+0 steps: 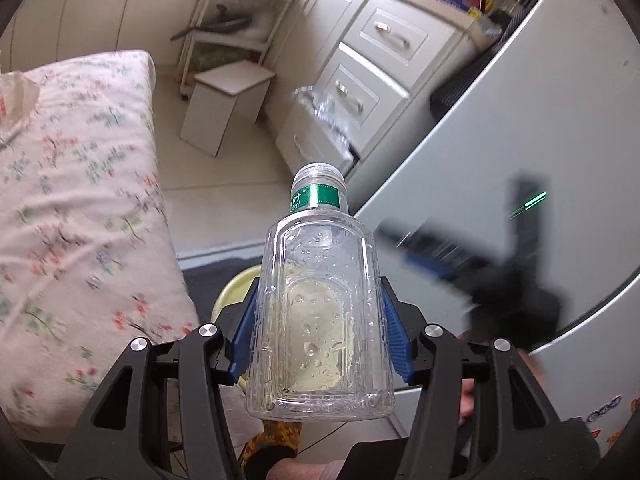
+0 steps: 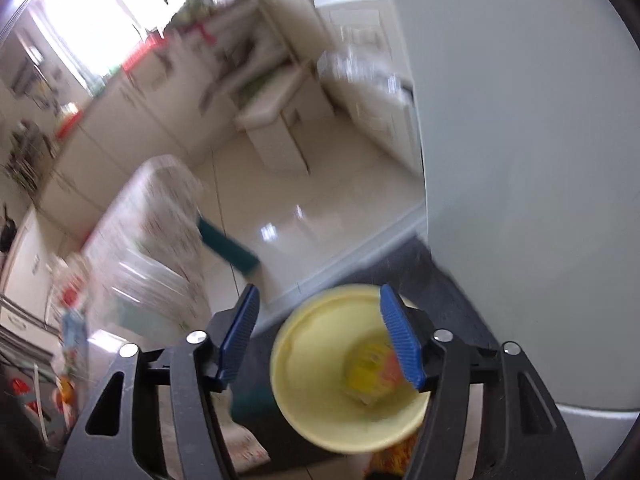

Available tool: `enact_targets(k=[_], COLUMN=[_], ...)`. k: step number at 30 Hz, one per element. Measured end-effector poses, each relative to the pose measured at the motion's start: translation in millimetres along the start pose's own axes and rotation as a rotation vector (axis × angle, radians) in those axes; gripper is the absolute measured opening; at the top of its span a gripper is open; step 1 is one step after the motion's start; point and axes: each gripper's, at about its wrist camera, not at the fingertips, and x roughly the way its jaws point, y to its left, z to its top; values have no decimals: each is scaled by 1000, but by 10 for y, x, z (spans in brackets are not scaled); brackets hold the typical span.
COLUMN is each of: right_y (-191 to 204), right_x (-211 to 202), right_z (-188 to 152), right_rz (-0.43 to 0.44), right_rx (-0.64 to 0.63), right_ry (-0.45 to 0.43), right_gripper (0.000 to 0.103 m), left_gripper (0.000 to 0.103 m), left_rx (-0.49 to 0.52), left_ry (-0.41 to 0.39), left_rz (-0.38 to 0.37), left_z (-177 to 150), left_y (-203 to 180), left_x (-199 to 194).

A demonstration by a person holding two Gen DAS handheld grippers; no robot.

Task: Collect trash
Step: 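Carry the bottle to the yellow bucket with the left gripper while the right gripper grasps a yellow wrapper, then release the bottle and wrapper into the yellow bucket, return to the table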

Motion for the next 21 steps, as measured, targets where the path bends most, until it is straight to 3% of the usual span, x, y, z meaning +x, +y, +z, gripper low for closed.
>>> enact_targets(k=[5, 8, 11, 15, 21], right_y=[140, 203, 230, 243, 386], right_x=[-547, -674, -651, -661, -719], right_z=[145, 152, 182, 214, 200], right_rz=[42, 68, 97, 124, 133], right_rx=[-27, -42, -47, -29, -69], right_ry=[-221, -265, -253, -252, -274], right_gripper=[77, 80, 80, 80, 80], left_gripper=[52, 53, 54, 62, 73], left_rx=[15, 41, 68, 75, 98], left_ry=[80, 133, 158, 139, 44], left_rz=[46, 94, 141, 158, 192], left_z=[-171, -251, -275, -226, -180], left_y=[-101, -154, -196, -202, -198], left_x=[438, 732, 921, 837, 318])
